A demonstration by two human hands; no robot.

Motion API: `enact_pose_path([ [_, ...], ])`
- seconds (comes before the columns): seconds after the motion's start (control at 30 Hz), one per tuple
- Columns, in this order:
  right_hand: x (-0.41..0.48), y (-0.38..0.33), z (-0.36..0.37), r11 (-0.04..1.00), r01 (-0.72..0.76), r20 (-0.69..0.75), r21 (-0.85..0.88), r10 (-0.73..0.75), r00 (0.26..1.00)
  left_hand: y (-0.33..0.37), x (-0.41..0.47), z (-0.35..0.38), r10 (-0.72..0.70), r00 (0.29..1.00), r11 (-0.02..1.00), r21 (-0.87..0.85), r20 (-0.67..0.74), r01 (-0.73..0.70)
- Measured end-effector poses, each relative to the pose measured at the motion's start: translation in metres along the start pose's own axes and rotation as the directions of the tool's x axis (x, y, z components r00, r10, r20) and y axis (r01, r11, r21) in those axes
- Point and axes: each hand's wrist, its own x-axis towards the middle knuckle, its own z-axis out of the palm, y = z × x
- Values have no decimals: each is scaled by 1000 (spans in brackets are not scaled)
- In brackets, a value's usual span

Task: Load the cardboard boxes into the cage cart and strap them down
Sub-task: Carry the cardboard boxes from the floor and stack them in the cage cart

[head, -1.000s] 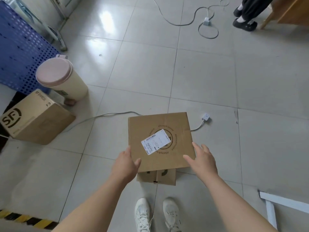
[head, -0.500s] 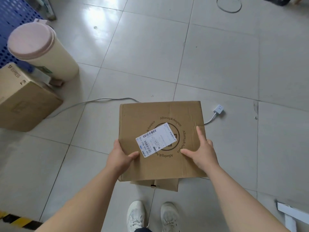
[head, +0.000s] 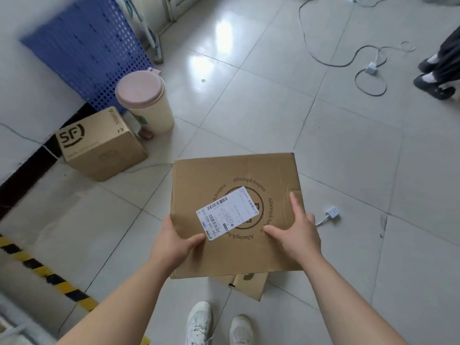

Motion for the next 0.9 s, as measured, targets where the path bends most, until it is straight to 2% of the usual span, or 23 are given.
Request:
enact_pose_path([
  [0.2,-72,-109,-40,969,236,37,-68,-234,972,15,-95,-102,-42,982,989,-146,-186,15],
  [0.4,-165,-205,-57,869,482,80,-116,-475,876,-5,-193,-199,-122,913,966,-260,-390,18],
  [0.63,-289,-312,-45,684,724,145,-92,-710,689,-56,-302,-301,-191,764,918,-388,-616,-83],
  [0.9,-465,-400,14,411,912,158,10,-901,405,-155,-430,-422,-254,536,890,-412,-805,-196],
])
